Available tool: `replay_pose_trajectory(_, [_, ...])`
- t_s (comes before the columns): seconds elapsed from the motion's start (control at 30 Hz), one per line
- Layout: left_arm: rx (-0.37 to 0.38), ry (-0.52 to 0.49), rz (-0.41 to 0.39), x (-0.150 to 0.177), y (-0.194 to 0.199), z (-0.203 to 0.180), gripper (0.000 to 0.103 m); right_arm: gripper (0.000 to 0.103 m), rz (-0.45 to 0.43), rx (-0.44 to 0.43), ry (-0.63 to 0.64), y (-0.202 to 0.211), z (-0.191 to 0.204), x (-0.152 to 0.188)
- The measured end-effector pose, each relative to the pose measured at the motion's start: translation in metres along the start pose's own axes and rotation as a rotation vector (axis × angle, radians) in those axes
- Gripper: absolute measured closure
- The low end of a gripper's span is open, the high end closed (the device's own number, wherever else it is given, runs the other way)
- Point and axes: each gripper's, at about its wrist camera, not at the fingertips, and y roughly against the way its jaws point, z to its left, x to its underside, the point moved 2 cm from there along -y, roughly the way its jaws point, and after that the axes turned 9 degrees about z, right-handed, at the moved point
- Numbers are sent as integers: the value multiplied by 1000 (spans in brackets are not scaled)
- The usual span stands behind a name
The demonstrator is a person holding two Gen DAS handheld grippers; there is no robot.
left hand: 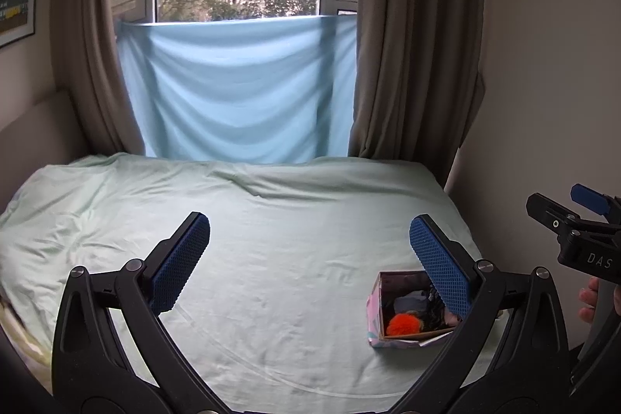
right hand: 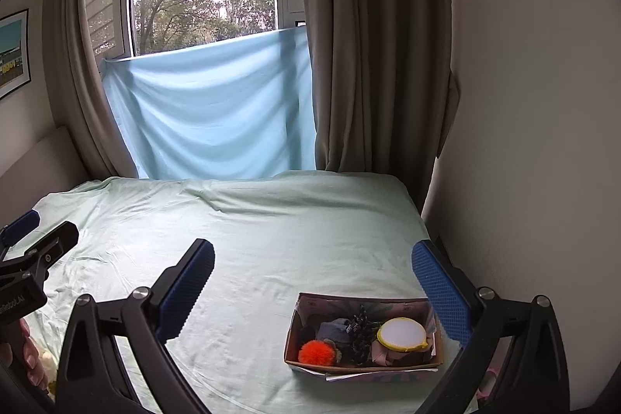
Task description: Organize soft objects
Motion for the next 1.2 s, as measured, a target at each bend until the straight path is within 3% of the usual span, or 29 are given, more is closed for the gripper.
replay_pose_trajectory(1.2, [-11,11,-18,3,8,-6,0,2,-37,2,21,5,-3,-5])
